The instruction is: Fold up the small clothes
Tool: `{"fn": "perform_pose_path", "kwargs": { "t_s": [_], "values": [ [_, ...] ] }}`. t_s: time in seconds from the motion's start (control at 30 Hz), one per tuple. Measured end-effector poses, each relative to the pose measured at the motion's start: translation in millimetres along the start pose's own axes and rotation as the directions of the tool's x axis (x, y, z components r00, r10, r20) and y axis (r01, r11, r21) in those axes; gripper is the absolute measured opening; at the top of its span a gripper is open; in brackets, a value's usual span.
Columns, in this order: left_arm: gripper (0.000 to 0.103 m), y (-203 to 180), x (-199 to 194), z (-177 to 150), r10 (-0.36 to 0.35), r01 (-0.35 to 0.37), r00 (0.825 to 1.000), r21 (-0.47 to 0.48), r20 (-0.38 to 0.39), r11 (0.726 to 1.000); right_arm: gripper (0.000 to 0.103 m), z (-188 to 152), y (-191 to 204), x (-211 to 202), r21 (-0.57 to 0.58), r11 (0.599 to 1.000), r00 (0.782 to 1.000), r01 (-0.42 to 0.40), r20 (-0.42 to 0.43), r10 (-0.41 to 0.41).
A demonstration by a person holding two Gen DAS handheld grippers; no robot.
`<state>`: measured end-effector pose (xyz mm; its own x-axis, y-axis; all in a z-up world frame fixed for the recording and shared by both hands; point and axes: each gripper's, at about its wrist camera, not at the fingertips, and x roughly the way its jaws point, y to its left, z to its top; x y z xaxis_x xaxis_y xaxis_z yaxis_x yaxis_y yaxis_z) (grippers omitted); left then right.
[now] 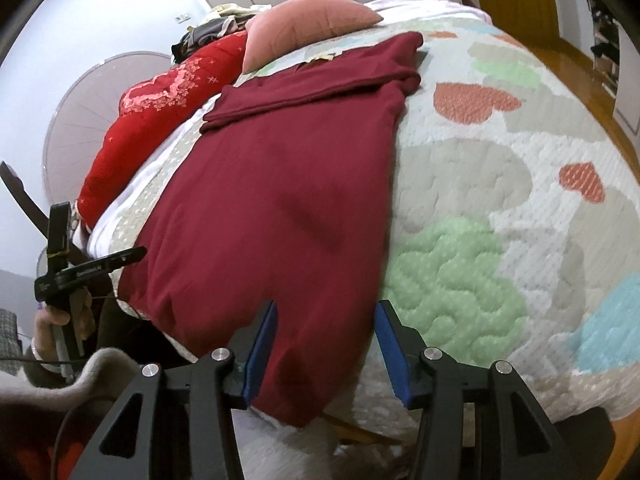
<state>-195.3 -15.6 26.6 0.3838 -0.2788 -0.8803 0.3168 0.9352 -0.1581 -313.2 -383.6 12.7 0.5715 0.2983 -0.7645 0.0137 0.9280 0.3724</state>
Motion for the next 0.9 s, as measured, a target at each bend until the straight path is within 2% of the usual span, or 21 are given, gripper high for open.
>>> {"fn": "perform_pose_path", "kwargs": {
  "t_s": [0.13, 0.4, 0.57, 0.67, 0.8, 0.9],
  "values": [
    [0.062, 2, -4, -7, -0.021, 0.021, 1.000, 0.010, -0.016, 1.000, 0.048, -5, -4, 3, 0.014, 1.000, 0.999, -0.019, -0.026, 0.019],
    [0.062, 17, -10, -17, -0.127, 0.126, 0.989, -0.008, -0.073, 0.992, 0.049, -13, -1, 8, -0.013, 0.998, 0.995, -0.066, -0.079, 0.065],
    [0.062, 13, -10, -14, -0.137, 0.138, 0.986, 0.000, -0.096, 0.990, 0.050, -13, 1, 15, 0.003, 0.996, 0.993, -0.093, -0.077, 0.093],
    [0.062, 4, -11, -13, -0.170, 0.173, 0.979, 0.026, -0.111, 0.985, 0.050, -14, 2, 16, 0.006, 0.995, 0.991, -0.104, -0.080, 0.104],
    [0.062, -2, -8, -14, -0.146, 0.154, 0.982, 0.061, -0.119, 0.986, 0.050, -15, -1, 15, 0.013, 0.992, 0.988, -0.128, -0.086, 0.129],
    [0.062, 1, -8, -13, -0.192, 0.198, 0.973, 0.036, -0.129, 0.979, 0.050, -16, -3, 17, 0.021, 0.990, 0.985, -0.142, -0.093, 0.143]
  ]
}}
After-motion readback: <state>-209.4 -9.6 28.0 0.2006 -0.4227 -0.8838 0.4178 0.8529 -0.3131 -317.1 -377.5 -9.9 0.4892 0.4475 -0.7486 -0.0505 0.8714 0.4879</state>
